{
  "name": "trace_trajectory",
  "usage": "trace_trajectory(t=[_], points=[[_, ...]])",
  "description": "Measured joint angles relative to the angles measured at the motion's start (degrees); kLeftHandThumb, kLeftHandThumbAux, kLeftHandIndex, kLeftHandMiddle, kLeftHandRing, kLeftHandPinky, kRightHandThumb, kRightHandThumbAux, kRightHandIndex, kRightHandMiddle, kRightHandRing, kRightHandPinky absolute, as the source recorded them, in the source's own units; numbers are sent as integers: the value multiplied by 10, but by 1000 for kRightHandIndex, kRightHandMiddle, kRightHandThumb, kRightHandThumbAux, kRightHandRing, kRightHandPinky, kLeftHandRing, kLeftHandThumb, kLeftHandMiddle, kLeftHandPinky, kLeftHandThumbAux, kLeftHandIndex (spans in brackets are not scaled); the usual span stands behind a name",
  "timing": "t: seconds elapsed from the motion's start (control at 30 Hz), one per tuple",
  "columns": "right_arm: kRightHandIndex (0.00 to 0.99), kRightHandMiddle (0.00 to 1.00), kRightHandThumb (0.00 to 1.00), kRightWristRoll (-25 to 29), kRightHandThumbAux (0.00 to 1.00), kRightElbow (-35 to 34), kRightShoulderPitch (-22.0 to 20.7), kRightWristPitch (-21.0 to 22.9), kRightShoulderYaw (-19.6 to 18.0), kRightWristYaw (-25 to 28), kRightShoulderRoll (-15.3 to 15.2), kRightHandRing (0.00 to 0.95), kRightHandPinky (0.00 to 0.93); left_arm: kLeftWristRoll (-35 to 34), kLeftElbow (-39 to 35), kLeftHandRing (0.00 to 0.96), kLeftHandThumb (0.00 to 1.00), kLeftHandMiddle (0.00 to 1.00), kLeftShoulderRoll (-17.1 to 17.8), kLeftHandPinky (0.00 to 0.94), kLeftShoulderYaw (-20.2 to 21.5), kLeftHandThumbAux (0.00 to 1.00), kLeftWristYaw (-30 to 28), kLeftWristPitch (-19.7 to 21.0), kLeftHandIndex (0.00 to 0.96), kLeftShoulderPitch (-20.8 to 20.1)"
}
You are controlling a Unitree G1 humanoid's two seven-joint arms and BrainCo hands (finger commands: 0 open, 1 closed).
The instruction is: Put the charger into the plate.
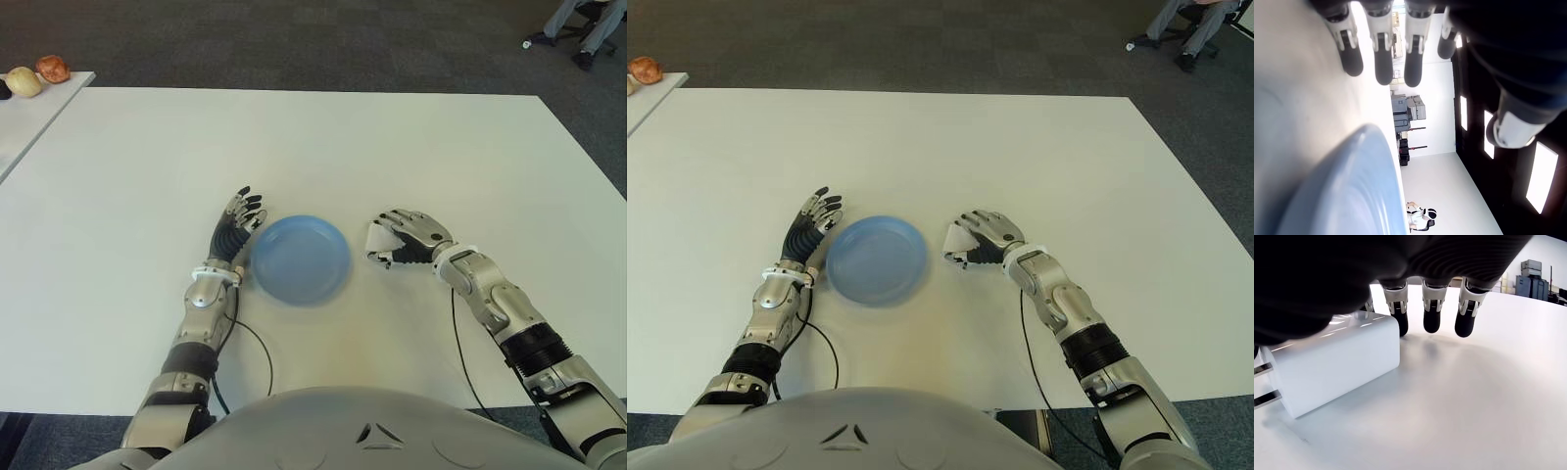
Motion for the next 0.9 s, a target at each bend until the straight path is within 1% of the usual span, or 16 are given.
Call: trace_trajectory(t=[0.67, 0.9], points=[[0, 0, 325, -7, 127, -4, 6, 0, 6, -11, -3, 0, 0, 0, -6, 188, 0, 199, 0, 176, 0, 556, 0, 4, 89, 4], [0, 0, 304, -12, 148, -5, 8, -1, 10, -24, -6, 0, 0, 1, -11, 187, 0, 196, -1, 175, -1, 548, 0, 9, 84, 6]])
